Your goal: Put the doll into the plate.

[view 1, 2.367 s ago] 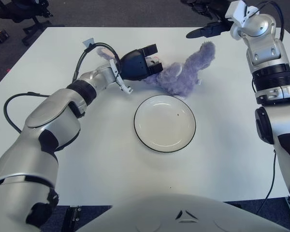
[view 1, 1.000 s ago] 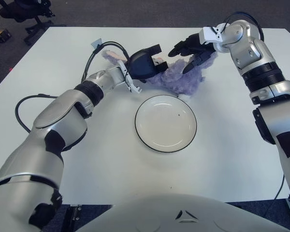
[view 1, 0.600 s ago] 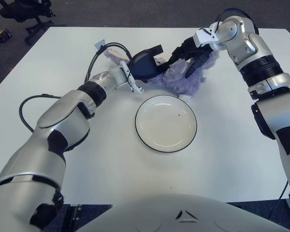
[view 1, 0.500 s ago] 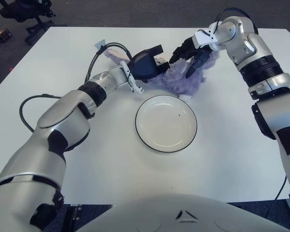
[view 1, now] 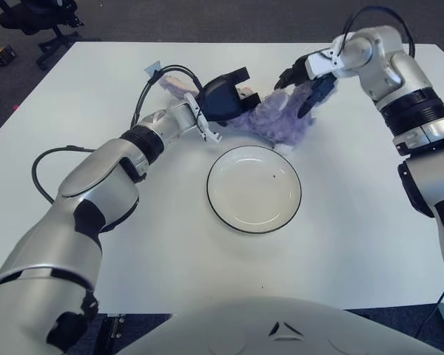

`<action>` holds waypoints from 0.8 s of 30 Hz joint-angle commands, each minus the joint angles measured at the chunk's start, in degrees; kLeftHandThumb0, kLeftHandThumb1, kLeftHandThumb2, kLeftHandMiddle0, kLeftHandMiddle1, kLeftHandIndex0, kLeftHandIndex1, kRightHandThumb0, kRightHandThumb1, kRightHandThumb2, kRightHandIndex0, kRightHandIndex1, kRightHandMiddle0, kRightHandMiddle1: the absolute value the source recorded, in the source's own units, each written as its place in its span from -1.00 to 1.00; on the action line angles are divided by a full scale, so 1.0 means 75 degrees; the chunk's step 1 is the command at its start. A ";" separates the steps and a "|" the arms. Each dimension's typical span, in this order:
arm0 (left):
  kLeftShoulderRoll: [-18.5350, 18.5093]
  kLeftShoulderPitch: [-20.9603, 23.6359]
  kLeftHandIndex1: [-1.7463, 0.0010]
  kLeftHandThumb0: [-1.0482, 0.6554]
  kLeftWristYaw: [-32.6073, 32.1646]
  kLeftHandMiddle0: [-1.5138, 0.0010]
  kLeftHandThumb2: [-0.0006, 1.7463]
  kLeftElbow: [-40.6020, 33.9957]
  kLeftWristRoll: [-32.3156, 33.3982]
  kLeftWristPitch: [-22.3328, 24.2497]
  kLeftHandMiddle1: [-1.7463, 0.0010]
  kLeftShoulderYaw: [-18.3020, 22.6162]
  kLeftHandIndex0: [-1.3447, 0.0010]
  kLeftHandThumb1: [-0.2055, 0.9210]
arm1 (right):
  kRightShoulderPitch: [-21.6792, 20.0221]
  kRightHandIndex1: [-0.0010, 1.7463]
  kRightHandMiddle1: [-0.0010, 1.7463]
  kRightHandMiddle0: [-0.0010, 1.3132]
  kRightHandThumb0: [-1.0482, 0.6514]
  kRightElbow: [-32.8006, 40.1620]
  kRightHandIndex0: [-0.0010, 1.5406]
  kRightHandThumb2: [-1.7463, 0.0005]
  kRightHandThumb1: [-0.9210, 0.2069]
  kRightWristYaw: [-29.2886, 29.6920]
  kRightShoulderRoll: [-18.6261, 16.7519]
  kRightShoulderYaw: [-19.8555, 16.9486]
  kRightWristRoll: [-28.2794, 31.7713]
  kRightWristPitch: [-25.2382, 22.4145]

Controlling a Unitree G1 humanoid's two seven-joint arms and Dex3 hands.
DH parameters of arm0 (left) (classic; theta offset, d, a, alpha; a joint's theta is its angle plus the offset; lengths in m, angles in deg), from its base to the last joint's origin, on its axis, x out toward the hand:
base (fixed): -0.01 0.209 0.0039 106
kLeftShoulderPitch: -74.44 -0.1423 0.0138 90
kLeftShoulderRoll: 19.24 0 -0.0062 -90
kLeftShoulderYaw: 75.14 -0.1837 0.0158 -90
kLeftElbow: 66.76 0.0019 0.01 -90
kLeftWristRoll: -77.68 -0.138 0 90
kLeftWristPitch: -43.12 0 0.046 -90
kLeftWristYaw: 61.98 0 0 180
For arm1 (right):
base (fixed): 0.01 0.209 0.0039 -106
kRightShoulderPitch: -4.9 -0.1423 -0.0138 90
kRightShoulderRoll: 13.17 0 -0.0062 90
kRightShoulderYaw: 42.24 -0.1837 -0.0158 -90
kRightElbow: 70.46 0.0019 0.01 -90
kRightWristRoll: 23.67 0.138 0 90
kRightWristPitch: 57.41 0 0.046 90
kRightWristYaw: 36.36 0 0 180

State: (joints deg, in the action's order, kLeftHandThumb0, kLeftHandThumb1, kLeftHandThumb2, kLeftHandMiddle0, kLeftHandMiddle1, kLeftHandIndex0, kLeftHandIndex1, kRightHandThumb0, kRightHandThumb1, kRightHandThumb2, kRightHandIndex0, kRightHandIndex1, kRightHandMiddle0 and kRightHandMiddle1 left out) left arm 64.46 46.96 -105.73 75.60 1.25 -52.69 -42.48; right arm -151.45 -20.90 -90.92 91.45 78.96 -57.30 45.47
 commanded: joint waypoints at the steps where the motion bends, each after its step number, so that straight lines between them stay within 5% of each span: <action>1: 0.0068 -0.0249 -0.42 0.23 0.0157 0.27 -0.88 0.0059 -0.0028 -0.0077 -0.35 -0.0045 -0.02 1.00 | 0.0149 -0.98 -0.95 -0.37 -0.67 -0.0040 -0.16 1.00 -0.97 0.0338 -0.0026 0.0074 -0.0255 -0.0012; 6: 0.0051 -0.0212 -0.47 0.23 0.0175 0.26 -0.87 -0.0117 -0.0028 0.0032 -0.31 0.0046 0.01 1.00 | 0.0522 -0.98 -0.96 -0.37 -0.72 -0.0092 -0.13 1.00 -0.99 0.1486 -0.0150 0.0235 -0.0844 -0.0246; 15: 0.0042 -0.0213 -0.49 0.23 0.0254 0.26 -0.87 -0.0222 -0.0040 0.0049 -0.30 0.0112 0.02 1.00 | 0.0699 -0.99 -0.97 -0.39 -0.74 -0.0079 -0.13 1.00 -0.99 0.2007 -0.0161 0.0325 -0.1136 -0.0316; 24: 0.0129 -0.0206 -0.52 0.23 0.0151 0.24 -0.86 -0.0267 -0.0020 0.0314 -0.26 0.0244 0.04 1.00 | 0.0982 -1.00 -1.00 -0.58 -0.85 -0.0172 -0.39 0.89 -1.00 0.2753 -0.0159 0.0392 -0.1381 -0.0249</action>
State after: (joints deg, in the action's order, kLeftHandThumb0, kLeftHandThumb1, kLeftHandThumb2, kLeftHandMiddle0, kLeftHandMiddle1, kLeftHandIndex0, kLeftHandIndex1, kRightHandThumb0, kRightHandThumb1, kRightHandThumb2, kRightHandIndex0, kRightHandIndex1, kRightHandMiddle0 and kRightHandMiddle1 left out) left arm 64.88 46.77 -104.45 73.78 1.20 -50.58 -40.93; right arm -145.89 -21.35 -71.37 90.29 81.20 -66.46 43.50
